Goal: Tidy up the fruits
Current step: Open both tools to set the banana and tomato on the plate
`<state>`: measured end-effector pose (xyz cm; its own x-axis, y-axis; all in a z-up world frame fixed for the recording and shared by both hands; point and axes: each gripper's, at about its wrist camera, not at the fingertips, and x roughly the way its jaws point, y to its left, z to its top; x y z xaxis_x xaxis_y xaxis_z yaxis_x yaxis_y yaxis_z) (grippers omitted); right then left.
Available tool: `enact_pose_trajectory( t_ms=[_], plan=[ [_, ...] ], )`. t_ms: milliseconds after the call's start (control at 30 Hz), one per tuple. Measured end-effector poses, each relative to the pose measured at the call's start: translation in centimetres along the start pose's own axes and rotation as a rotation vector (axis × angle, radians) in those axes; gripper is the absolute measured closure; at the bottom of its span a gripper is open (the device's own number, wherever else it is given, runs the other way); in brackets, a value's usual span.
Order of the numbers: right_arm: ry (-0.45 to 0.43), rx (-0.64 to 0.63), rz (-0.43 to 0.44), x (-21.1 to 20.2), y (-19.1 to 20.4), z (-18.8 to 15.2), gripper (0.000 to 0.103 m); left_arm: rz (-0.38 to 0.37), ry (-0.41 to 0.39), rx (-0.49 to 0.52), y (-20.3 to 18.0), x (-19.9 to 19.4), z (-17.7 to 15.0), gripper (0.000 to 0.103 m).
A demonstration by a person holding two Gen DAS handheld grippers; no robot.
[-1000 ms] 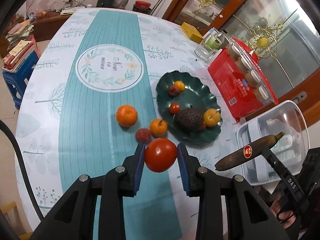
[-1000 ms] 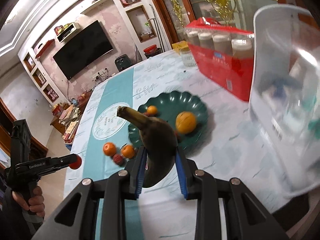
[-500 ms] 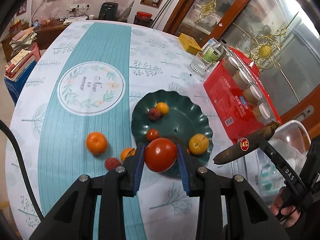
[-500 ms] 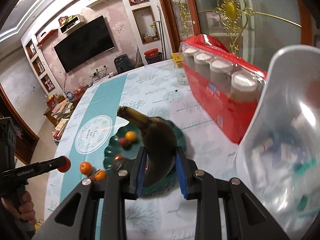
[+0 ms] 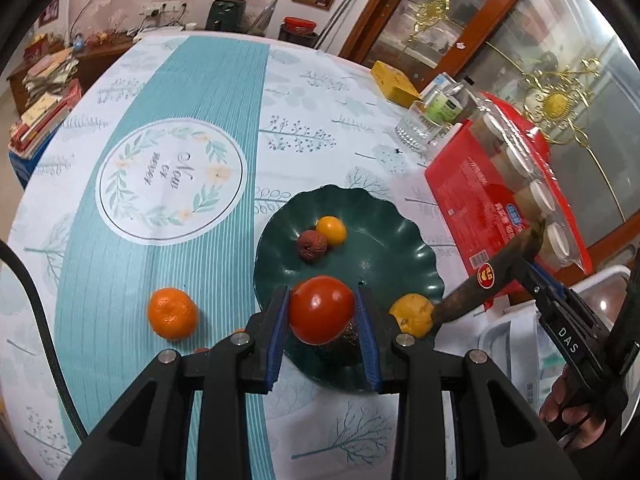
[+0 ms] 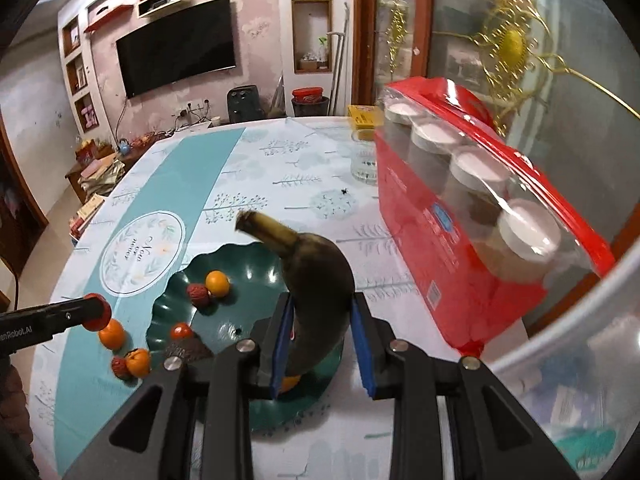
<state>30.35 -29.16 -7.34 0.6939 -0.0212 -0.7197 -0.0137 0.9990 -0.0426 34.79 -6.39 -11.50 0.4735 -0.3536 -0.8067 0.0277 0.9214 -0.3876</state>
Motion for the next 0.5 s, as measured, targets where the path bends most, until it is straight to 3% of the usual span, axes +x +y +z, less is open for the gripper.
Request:
enact_pose_trajectory(
  t_ms=[67,133,333,500],
  plan=[
    [-0.014,-0.030,0.006,0.6,0.6,-0.1,0.075,-0.023,-0.002,-0.017,0.3,0.8,-0.2,0.072],
    [-0.025,-0.059,0.039,1.3,1.4,-0.2,0.085,-0.042,0.004,-0.033,0.6,1.9,-0.2,0.072],
    [-0.004,-0.135,0.104,4.1,4.0,-0.6,0.086,-0.072,0.024,-0.056,1.3,4.8,-0.1,0.072],
    [0.032,-0.121,0.163,5.4,5.0,-0.9,0.086,-0.056,0.055,-0.074,2.0,6.2,-0.3,0.072]
  ],
)
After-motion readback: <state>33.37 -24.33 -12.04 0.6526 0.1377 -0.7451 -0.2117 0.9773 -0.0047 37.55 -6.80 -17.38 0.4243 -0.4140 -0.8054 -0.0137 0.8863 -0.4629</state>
